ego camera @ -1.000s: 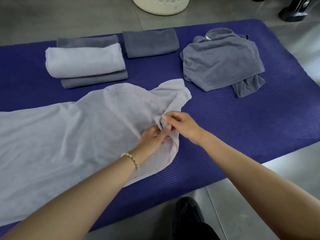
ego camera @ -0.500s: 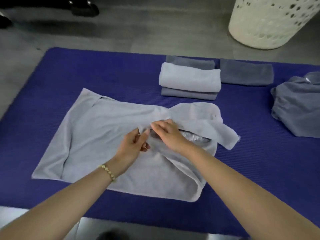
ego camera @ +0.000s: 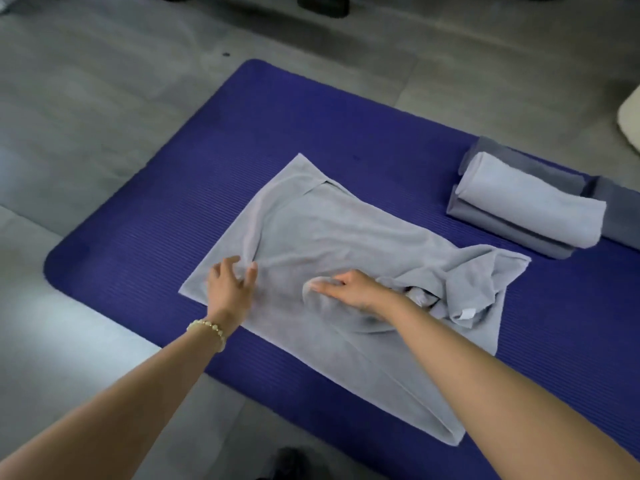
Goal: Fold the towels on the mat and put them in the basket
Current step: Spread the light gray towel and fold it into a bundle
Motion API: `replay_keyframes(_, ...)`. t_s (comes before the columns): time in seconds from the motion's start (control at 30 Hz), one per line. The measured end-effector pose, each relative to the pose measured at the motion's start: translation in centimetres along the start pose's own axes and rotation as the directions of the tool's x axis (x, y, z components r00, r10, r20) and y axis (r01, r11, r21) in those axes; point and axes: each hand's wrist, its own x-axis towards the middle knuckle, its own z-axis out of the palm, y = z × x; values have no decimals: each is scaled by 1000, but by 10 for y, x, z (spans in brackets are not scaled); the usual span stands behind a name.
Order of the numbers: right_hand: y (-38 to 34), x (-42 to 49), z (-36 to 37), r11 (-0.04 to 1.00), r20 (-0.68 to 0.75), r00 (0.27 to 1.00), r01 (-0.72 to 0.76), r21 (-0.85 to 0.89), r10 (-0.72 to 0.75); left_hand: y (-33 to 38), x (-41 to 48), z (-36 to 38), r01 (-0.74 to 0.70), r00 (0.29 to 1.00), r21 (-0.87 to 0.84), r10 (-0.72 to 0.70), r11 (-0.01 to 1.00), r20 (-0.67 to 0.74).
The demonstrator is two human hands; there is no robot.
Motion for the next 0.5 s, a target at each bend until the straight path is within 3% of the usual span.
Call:
replay_keyframes(0.1, 0, 9, 9, 981, -87, 996, 53, 188, -37, -21, 7, -18, 120, 993, 155, -121, 981, -7)
replay_keyframes(0.2, -11, 10, 13, 948, -102, 994, 66, 311, -36, -38, 12, -28, 160, 986, 160, -165, 974, 16)
replay_keyframes(0.3, -20, 7, 13, 944, -101, 991, 117, 308, -90, -51, 16, -35, 149, 989, 197, -147, 969, -23)
replay_keyframes(0.4, -21, 4, 14, 944, -117, 988, 130, 304, -98, -61, 21, -42, 241, 970, 175, -233, 955, -64)
replay_keyframes(0.5, -17, -5, 6, 947, -131, 987, 130, 295, -95, -61, 25, -47, 201, 978, 112, -193, 973, -79)
